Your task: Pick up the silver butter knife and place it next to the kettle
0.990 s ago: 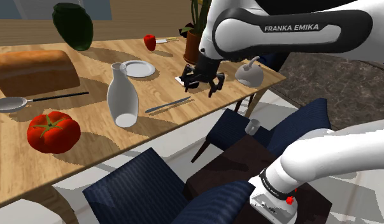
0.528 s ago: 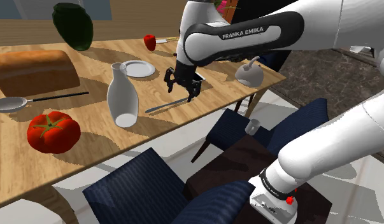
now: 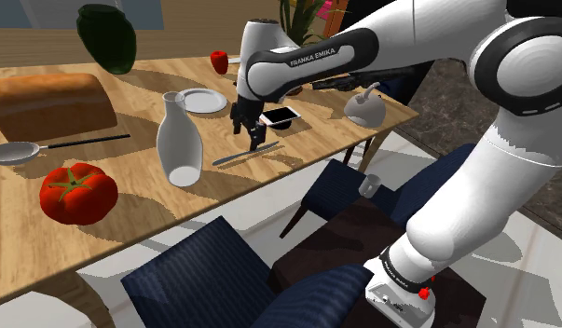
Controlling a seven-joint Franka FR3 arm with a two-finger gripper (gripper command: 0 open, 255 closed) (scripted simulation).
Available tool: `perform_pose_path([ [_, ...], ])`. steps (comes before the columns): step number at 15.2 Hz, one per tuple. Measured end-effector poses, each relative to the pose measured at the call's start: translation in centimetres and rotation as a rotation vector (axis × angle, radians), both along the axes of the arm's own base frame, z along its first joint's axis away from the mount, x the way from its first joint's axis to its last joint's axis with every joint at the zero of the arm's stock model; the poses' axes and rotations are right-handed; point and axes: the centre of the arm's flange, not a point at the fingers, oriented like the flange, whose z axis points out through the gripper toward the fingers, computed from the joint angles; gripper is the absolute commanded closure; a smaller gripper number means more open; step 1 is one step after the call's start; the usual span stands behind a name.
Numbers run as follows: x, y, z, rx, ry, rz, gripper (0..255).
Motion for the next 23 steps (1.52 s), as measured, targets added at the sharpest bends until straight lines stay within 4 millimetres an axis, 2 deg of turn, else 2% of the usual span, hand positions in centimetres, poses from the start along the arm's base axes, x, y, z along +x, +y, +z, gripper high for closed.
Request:
perform_pose_path([
  [7, 0.5, 0.0, -3.6, 0.001, 0.002, -0.024, 0],
  [13, 0.4, 0.1, -3.9, 0.001, 0.001, -0.024, 0],
  [14, 0.4, 0.1, -3.9, 0.001, 0.001, -0.024, 255],
  [23, 0.4, 0.1, -3.9, 0.001, 0.001, -0.024, 255],
])
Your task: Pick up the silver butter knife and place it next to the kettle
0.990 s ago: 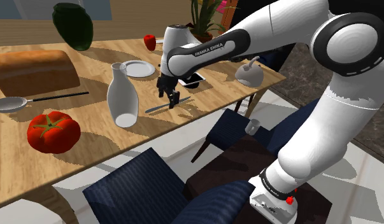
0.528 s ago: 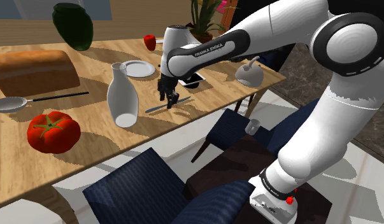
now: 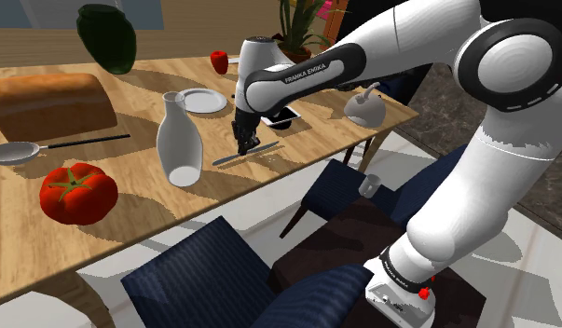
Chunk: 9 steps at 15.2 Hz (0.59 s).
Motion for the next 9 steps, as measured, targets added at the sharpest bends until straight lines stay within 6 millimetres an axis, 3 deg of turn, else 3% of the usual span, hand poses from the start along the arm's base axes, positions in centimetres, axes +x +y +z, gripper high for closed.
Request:
perform_pose_path([
  [3, 0.0, 0.0, 0.6, 0.0, 0.0, 0.0, 255],
  [9, 0.1, -0.1, 3.7, 0.0, -0.001, 0.0, 255],
])
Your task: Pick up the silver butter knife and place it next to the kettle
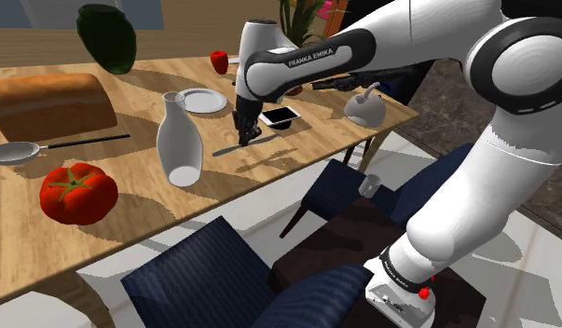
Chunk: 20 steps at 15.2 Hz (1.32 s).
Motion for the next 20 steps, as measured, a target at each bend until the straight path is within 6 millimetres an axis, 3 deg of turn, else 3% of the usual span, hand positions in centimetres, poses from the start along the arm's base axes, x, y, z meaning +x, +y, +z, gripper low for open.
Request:
perform_pose_path([
  [20, -0.1, 0.0, 10.4, 0.0, 0.0, 0.0, 255],
])
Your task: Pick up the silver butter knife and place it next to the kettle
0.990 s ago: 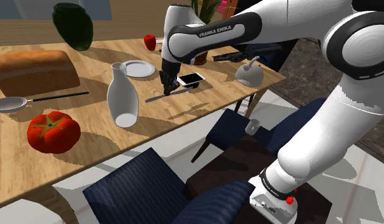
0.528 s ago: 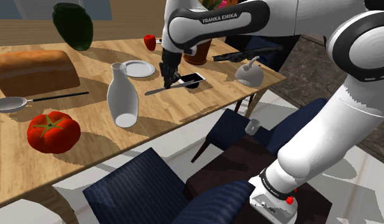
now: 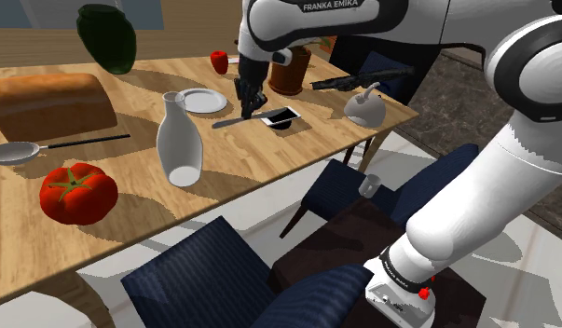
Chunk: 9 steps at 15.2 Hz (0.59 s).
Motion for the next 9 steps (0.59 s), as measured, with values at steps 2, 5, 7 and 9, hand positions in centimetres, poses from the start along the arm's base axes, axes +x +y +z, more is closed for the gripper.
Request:
perform_pose_path([
  [2, 0.0, 0.1, 1.2, 0.0, 0.0, 0.0, 255],
  [5, 0.0, 0.1, 2.6, 0.0, 0.0, 0.0, 255],
  [7, 0.0, 0.1, 3.7, 0.0, 0.0, 0.0, 255],
  [9, 0.0, 0.1, 4.9, 0.0, 0.0, 0.0, 255],
])
